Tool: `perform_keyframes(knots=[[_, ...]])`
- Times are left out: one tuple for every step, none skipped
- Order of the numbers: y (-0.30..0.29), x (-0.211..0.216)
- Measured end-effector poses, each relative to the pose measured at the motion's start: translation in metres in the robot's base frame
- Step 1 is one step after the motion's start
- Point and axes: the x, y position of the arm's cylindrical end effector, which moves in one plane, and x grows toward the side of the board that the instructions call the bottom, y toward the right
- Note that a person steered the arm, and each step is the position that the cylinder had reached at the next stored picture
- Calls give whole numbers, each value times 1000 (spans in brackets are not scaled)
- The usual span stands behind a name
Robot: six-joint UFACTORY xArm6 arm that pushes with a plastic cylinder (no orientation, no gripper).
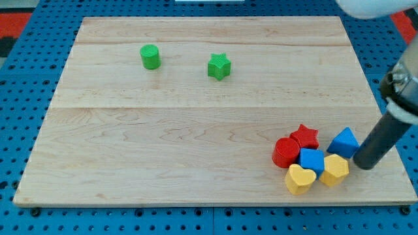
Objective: Push the heart into the cube
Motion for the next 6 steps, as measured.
perform_keyframes(knots=[[45, 54], [34, 61], [-43, 62], [-133, 63], [-160, 48], [-128, 23]])
